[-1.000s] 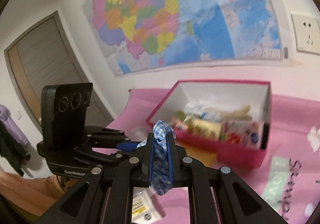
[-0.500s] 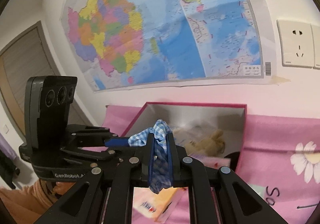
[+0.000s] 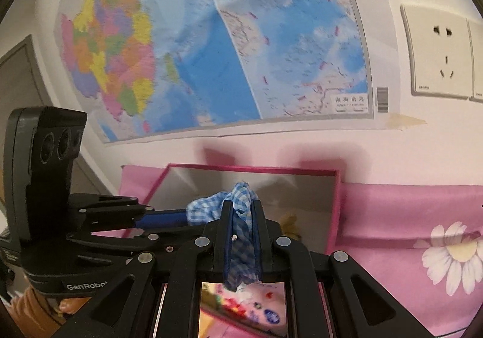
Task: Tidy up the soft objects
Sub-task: 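Open the right tool to drop the gingham scrunchie into the box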
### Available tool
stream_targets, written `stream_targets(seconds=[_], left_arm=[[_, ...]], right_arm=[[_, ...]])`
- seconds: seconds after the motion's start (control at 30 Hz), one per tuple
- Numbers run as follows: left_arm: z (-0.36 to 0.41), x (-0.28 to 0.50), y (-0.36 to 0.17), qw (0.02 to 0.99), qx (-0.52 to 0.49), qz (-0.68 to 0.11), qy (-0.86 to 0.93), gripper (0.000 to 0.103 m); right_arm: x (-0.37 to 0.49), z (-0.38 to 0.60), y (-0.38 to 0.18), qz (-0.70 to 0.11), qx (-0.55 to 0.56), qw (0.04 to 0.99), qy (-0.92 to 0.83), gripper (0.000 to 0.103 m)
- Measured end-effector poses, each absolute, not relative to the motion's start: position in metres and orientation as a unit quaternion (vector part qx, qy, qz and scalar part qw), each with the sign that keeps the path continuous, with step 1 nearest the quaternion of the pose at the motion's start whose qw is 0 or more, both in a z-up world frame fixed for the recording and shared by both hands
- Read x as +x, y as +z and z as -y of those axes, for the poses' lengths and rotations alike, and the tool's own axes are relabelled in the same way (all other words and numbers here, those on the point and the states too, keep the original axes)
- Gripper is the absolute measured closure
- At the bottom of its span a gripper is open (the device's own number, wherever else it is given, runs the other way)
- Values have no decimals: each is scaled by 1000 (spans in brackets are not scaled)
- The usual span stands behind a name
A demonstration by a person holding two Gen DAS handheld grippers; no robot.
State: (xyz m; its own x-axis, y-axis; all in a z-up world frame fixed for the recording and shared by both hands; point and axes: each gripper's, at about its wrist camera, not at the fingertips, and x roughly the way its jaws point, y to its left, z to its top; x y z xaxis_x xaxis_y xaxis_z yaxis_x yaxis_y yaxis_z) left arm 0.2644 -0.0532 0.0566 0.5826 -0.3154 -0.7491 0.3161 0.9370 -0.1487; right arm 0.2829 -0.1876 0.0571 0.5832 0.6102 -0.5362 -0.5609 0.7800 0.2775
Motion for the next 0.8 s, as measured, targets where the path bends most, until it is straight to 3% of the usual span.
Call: stream_targets(seconds=[0.1, 0.23, 0.53, 0.8], left_arm=[[53, 268, 51, 888, -3, -428, -168, 79], [52, 260, 49, 893, 6, -423, -156, 74], [29, 206, 63, 912, -1, -374, -168, 74], [-2, 126, 68, 919, -11, -332, -212, 61]], right_arm=[[288, 184, 48, -322, 17, 897, 303, 88], [296, 186, 34, -346, 5, 902, 257, 66], [263, 206, 44, -321, 17, 909, 267, 65], [186, 221, 54, -306, 30, 880, 363, 63]])
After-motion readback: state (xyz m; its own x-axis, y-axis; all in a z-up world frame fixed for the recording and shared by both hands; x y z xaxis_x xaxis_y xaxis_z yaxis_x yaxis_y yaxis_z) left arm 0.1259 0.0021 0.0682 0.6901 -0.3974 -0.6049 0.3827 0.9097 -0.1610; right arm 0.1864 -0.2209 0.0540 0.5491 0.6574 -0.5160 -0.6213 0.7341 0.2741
